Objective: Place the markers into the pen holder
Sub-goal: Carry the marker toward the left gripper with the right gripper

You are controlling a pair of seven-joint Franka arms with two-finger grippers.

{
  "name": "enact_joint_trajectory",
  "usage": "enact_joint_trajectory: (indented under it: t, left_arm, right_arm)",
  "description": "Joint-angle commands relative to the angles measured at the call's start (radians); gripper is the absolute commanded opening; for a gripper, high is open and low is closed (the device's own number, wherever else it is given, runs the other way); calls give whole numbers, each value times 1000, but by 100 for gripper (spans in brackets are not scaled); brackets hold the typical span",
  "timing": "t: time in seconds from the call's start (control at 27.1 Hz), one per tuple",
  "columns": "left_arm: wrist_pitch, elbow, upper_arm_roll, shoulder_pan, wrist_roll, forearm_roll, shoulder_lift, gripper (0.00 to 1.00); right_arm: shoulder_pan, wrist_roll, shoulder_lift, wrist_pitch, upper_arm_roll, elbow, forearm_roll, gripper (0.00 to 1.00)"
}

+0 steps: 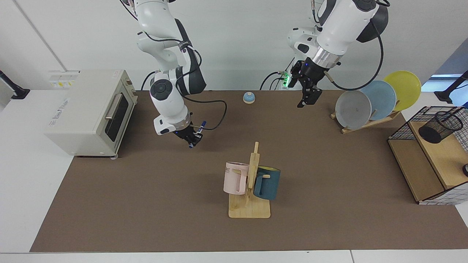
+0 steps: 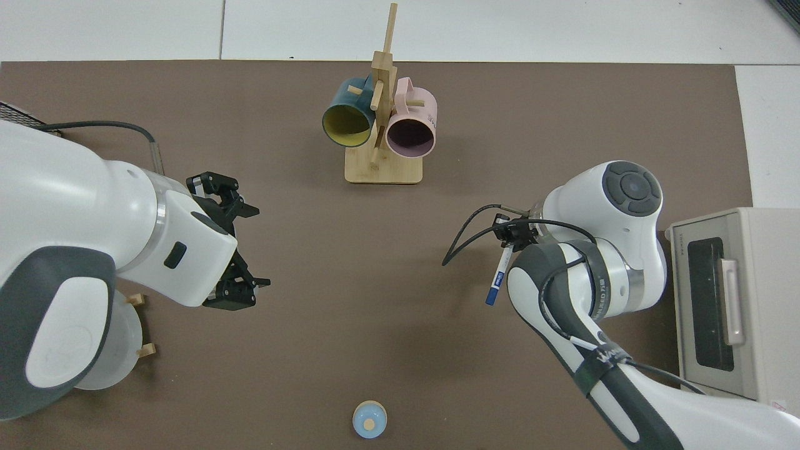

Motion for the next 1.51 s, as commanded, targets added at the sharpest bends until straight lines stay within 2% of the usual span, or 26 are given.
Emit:
enact_joint_trajectory:
  t: [0.0,0.18,0.44,0.66,0.77,0.88,0.99,1.22,1.47]
  left_arm:
    - [13,-33,12,-5,50,-18,-26,100]
    - [21,-38,12,-7,1,-20,-21,100]
    - [53,-79,12,-8,-54,-21,-18,100]
    - [74,-94,7,-28,-114,15,-26,100]
    - [73,-99,4,-40,-171,19,-27,100]
    - [70,-108,-23,-44,-249,26,-49,99]
    - [73,-108,-84,-45,-306,129,-72,99]
    - [71,-113,-154,-47,-423,169,-93,99]
    - [108,-111,-160,-47,-380,223,-80,98]
  right_arm:
    - [44,106,5,-78,-5,84,114,0]
    - [72,209,8,-101,-4,134,232,0]
    - [130,439,14,-102,-4,202,324,0]
    - [144,516,7,-87,-4,205,511,0]
    - [144,557,5,-81,-2,205,557,0]
    - [144,612,5,-72,-2,205,600,0]
    - [146,655,5,-56,-2,205,654,0]
    - [173,770,5,-38,-2,205,676,0]
    - [210,787,5,-6,-2,205,673,0]
